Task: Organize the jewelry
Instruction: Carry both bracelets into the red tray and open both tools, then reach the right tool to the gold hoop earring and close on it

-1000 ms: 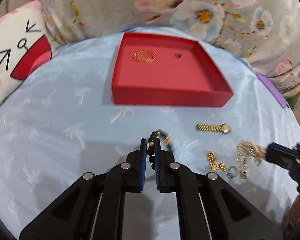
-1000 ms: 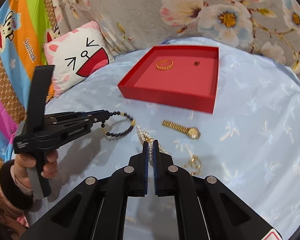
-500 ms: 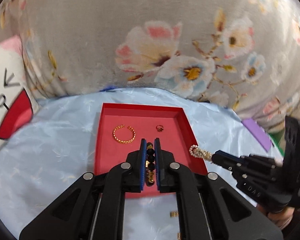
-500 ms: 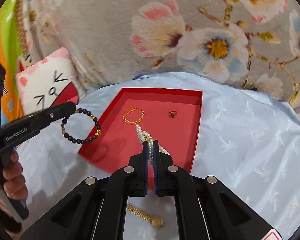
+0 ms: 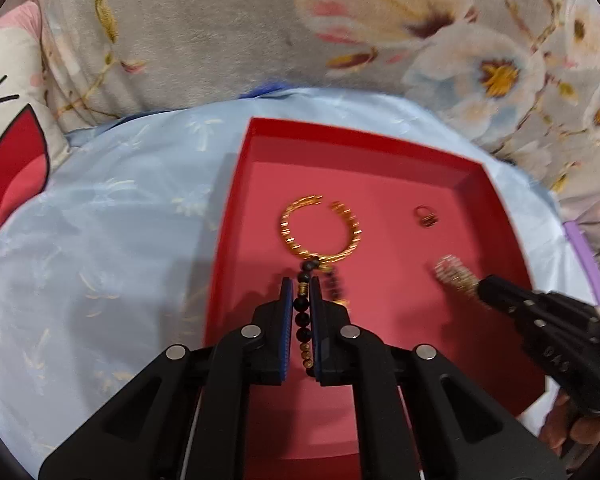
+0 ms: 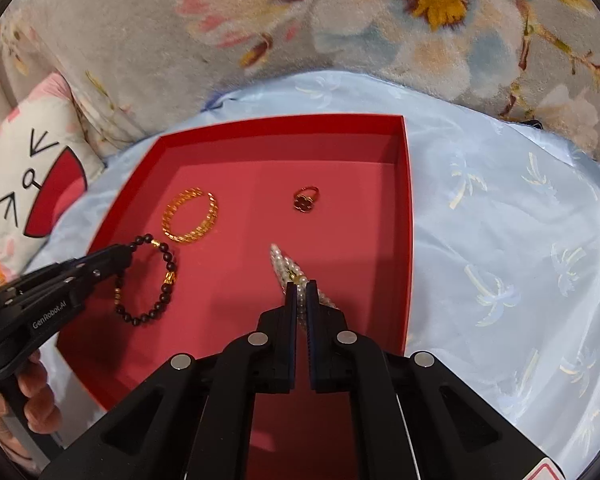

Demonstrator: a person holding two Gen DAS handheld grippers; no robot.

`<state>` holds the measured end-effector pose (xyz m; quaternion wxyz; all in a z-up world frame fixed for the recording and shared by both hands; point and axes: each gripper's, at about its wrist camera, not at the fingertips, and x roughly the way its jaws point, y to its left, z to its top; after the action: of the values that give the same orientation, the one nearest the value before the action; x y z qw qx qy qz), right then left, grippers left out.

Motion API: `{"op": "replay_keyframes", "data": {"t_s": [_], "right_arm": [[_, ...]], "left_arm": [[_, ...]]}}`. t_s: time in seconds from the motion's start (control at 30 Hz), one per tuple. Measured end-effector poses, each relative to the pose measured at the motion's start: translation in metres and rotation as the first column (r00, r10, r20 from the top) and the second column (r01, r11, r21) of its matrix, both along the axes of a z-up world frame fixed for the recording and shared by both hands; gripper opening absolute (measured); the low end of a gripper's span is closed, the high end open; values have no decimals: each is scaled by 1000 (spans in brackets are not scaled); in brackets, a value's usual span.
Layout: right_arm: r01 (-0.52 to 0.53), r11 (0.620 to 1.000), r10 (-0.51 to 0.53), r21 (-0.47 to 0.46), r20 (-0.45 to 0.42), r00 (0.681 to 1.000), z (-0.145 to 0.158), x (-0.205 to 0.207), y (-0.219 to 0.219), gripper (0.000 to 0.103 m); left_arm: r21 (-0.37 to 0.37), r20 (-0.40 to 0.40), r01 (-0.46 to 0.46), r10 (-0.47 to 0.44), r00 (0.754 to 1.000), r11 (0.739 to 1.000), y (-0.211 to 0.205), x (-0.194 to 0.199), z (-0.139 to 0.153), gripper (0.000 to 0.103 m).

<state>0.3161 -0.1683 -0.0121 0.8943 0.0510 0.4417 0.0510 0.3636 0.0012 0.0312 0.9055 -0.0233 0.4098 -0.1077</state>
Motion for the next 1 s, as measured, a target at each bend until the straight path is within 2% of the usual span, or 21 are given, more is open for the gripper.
{"op": "replay_keyframes", "data": {"t_s": [0.1, 0.17, 0.2, 0.23, 0.3, 0.4, 0.53, 0.7, 1.0], "right_arm": [[9, 999, -8, -31, 26, 1000, 3, -3, -1, 11], [24, 999, -22, -22, 60, 998, 11, -9, -6, 25], [30, 1000, -29, -8, 88, 996, 20, -17, -11, 27], [32, 999, -32, -1, 112, 993, 29, -25, -14, 28], [27, 1000, -27, 1, 158, 987, 47, -46, -19, 29], [11, 1000, -11, 2, 202, 979, 66, -80, -25, 35], [-15, 1000, 17, -11, 224, 975, 79, -137, -31, 40], [-16, 999, 24, -40, 212, 977, 72, -196, -28, 42], [0, 1000, 2, -15, 139, 990, 36, -254, -27, 44]], "left_arm": [[23, 7, -37, 36, 999, 999, 5, 0, -3, 17], [1, 20, -45, 45, 999, 999, 9, -3, 3, 26], [-18, 27, -45, 45, 999, 999, 11, -6, 8, 32], [-23, 57, -60, 61, 997, 998, 14, -14, 18, 45], [-12, 117, -70, 71, 991, 997, 17, -28, 33, 59], [9, 202, -56, 53, 978, 998, 22, -60, 57, 62], [36, 247, -36, 26, 969, 999, 29, -112, 66, 70], [117, 231, -36, 9, 973, 992, 24, -166, 46, 70], [134, 163, -29, 7, 987, 991, 8, -230, 2, 70]]}}
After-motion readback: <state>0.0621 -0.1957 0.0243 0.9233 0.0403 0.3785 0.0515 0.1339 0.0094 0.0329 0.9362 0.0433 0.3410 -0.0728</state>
